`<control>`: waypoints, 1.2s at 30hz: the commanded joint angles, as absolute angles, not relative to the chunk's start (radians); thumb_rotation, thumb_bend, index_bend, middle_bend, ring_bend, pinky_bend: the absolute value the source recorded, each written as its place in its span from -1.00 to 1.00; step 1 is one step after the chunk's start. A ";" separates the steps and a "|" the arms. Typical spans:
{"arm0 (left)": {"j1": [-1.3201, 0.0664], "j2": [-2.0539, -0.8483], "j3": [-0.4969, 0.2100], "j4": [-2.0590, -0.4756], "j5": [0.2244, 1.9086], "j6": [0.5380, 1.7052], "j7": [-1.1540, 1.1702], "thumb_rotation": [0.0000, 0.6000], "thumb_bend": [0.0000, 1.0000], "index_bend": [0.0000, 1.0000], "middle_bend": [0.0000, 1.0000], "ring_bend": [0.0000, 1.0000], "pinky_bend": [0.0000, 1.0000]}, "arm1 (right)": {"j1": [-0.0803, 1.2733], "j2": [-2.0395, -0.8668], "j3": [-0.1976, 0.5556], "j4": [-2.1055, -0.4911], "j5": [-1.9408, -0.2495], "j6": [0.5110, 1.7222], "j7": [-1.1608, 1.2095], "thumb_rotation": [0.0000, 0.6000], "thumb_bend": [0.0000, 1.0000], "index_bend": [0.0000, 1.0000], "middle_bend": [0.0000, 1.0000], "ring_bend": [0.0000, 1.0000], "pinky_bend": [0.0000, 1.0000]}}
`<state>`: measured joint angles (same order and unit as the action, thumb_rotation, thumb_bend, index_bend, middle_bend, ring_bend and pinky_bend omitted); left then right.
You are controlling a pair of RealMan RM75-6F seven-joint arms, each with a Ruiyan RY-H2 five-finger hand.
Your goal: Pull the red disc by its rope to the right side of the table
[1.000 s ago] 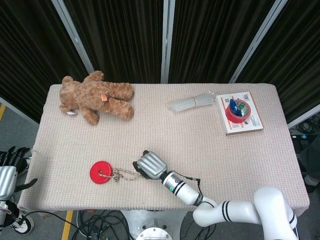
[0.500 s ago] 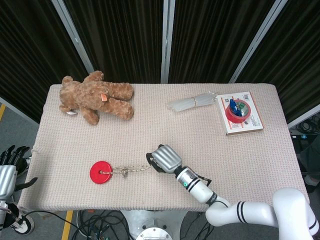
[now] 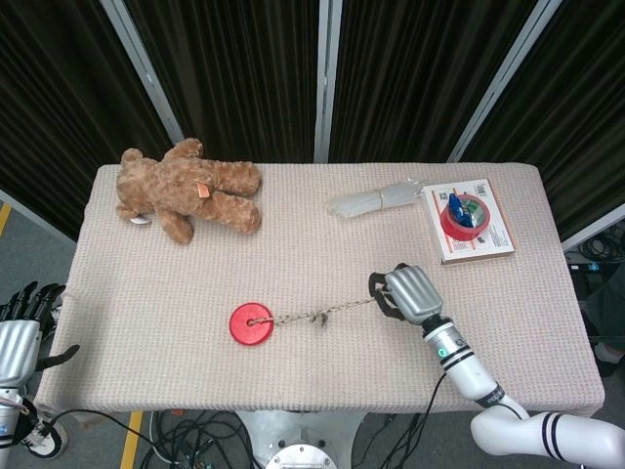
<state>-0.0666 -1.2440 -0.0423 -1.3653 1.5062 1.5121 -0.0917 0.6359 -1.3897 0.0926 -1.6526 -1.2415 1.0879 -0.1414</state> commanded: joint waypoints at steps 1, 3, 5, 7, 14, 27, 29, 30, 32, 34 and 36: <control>-0.067 -1.243 -0.042 -1.369 1.505 1.511 -0.087 1.00 -0.97 -0.74 -0.75 -0.95 -0.77 | 0.570 -1.333 0.059 -1.644 -1.258 1.137 -0.079 1.00 0.24 1.00 0.87 0.32 -0.16; -0.067 -1.242 -0.041 -1.371 1.504 1.509 -0.083 1.00 -0.97 -0.74 -0.75 -0.95 -0.77 | 0.539 -1.306 0.052 -1.628 -1.263 1.157 -0.046 1.00 0.25 1.00 0.87 0.32 -0.16; -0.068 -1.240 -0.041 -1.374 1.505 1.509 -0.079 1.00 -0.97 -0.74 -0.75 -0.95 -0.77 | 0.513 -1.284 0.050 -1.611 -1.267 1.178 -0.019 1.00 0.25 1.00 0.88 0.32 -0.16; -0.068 -1.238 -0.042 -1.378 1.506 1.511 -0.077 1.00 -0.97 -0.74 -0.75 -0.95 -0.77 | 0.487 -1.262 0.053 -1.595 -1.260 1.199 0.003 1.00 0.25 1.00 0.88 0.32 -0.16; -0.073 -1.240 -0.039 -1.385 1.510 1.505 -0.064 1.00 -0.97 -0.73 -0.75 -0.95 -0.77 | 0.400 -1.186 0.094 -1.536 -1.203 1.256 0.109 1.00 0.25 1.00 0.88 0.32 -0.16; -0.079 -1.243 -0.036 -1.398 1.512 1.498 -0.046 1.00 -0.97 -0.73 -0.75 -0.95 -0.77 | 0.310 -1.127 0.157 -1.429 -1.123 1.257 0.218 1.00 0.25 1.00 0.88 0.32 -0.16; -0.079 -1.243 -0.035 -1.398 1.512 1.497 -0.045 1.00 -0.97 -0.74 -0.75 -0.95 -0.77 | 0.302 -1.124 0.166 -1.417 -1.118 1.255 0.228 1.00 0.25 1.00 0.88 0.32 -0.16; -0.079 -1.243 -0.035 -1.399 1.512 1.497 -0.044 1.00 -0.97 -0.74 -0.75 -0.95 -0.77 | 0.299 -1.122 0.169 -1.412 -1.117 1.254 0.231 1.00 0.25 1.00 0.88 0.32 -0.16; -0.080 -1.244 -0.034 -1.400 1.513 1.496 -0.042 1.00 -0.97 -0.74 -0.75 -0.95 -0.77 | 0.294 -1.120 0.177 -1.405 -1.117 1.254 0.233 1.00 0.25 1.00 0.88 0.32 -0.16; -0.080 -1.244 -0.033 -1.400 1.513 1.497 -0.042 1.00 -0.97 -0.74 -0.75 -0.95 -0.77 | 0.291 -1.120 0.185 -1.399 -1.117 1.255 0.233 1.00 0.25 1.00 0.88 0.32 -0.16; -0.079 -1.244 -0.033 -1.399 1.513 1.498 -0.043 1.00 -0.97 -0.74 -0.75 -0.95 -0.77 | 0.290 -1.121 0.194 -1.398 -1.118 1.257 0.235 1.00 0.26 1.00 0.88 0.32 -0.16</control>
